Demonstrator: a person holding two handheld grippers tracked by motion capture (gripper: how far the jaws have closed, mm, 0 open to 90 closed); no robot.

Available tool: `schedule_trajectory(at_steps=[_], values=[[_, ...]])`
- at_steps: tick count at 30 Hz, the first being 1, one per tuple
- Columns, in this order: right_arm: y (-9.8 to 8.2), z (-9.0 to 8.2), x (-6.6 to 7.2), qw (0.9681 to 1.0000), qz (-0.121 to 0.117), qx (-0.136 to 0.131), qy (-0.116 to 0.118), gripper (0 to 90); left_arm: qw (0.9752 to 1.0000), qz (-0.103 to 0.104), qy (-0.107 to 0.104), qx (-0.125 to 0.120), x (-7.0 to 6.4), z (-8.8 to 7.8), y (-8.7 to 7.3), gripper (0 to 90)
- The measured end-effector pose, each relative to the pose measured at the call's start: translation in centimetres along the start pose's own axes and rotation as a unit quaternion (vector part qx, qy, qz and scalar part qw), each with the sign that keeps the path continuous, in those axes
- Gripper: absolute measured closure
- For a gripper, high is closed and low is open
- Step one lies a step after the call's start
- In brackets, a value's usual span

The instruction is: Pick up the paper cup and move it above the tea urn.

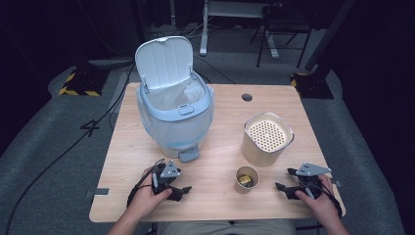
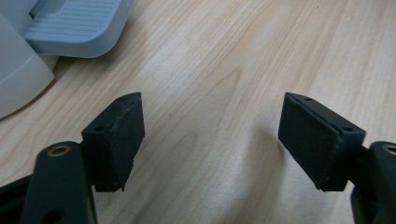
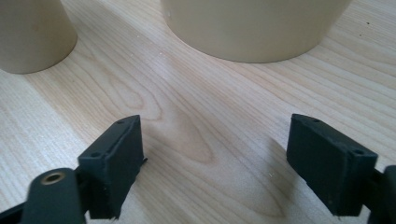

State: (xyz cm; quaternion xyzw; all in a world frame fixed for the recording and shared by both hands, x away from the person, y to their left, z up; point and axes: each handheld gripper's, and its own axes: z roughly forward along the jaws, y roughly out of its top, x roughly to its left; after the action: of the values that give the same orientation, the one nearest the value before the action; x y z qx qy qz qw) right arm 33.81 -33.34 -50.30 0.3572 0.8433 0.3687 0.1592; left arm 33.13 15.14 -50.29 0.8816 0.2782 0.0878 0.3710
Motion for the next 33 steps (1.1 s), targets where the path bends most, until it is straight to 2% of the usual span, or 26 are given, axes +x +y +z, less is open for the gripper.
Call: schedule_trajectory(at_steps=[3,5,13,20,27,33], values=[[0.1,-0.2,0.1,0.9999,-0.007,0.006,0.005,23.1,1.0000,0.005,0.001,0.003,-0.1,0.1,0.0,20.8],[0.2,-0.3,0.1,0.9999,-0.012,0.006,0.006,23.1,0.9998,0.018,0.006,0.008,-0.3,0.2,0.1,18.8],[0.6,-1.1,0.3,0.9996,-0.012,-0.012,0.024,22.0,0.9998,0.016,0.007,0.009,-0.3,0.2,0.1,18.0],[1.2,-2.0,0.9,0.9977,-0.002,-0.041,0.053,21.2,0.9998,0.016,0.007,0.008,-0.3,0.2,0.1,18.0],[2.6,-3.4,3.0,0.9965,-0.029,-0.047,0.064,20.4,0.9998,0.016,0.007,0.009,-0.3,0.2,0.1,18.0],[4.0,-3.0,5.7,0.9941,-0.050,-0.050,0.083,17.8,0.9998,0.015,0.008,0.008,-0.3,0.2,0.1,18.0]])
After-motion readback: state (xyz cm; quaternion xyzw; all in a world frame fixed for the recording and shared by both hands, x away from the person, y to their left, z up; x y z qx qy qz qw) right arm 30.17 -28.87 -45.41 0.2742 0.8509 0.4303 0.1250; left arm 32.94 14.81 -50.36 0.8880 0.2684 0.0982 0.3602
